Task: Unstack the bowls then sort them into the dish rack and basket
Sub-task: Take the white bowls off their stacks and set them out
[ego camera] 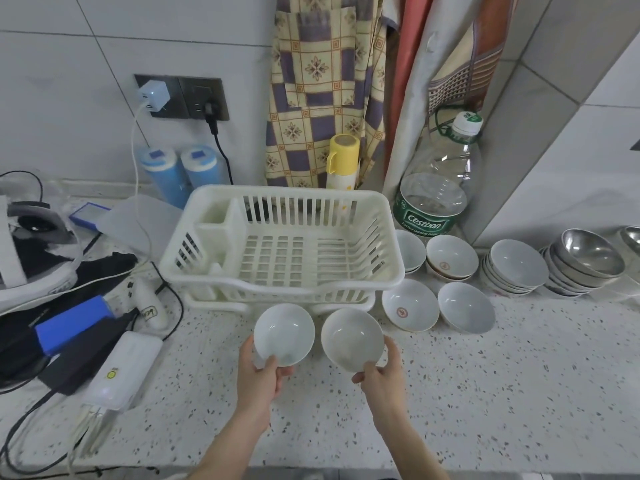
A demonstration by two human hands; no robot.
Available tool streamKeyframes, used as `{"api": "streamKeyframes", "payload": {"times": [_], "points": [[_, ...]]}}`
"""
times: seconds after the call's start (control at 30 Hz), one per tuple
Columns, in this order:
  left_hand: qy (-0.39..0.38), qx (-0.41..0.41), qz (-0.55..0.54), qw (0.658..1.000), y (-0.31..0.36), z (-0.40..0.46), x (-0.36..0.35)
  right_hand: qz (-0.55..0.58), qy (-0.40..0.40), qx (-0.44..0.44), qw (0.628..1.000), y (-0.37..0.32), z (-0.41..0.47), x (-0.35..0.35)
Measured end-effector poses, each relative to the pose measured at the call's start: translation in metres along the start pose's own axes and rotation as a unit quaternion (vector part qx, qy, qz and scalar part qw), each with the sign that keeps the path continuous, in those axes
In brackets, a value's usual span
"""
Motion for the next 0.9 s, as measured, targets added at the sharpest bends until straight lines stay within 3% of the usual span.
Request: {"api": "streamKeyframes", "payload": {"times": [0.53, 0.77, 0.9], "points": [[-0.029, -0.001, 0.026, 0.999, -0.004, 0.001, -0.002, 0.029, -0.02, -0.011, 0.999, 0.006, 0.003, -0.003], [-0.038, -0.006, 0.004, 0.999, -0.006, -0.002, -0.001, 0.098, -0.098, -0.02, 0.99, 0.009, 0.003, 0.011], [-0.04, -0.005, -0.006, 0.999, -0.007, -0.004, -0.001, 0.102, -0.102, -0.015, 0.989, 0.011, 0.003, 0.011]]}}
Point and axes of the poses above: each hand's wrist, its own z-axis towards the middle knuckle, its own x-axis out of the back of the hand, y = z × x, the point moved 2 cm from there along z, towards the middle knuckle, and after that the axes turned 14 degrees about y, right-handed, at the moved point
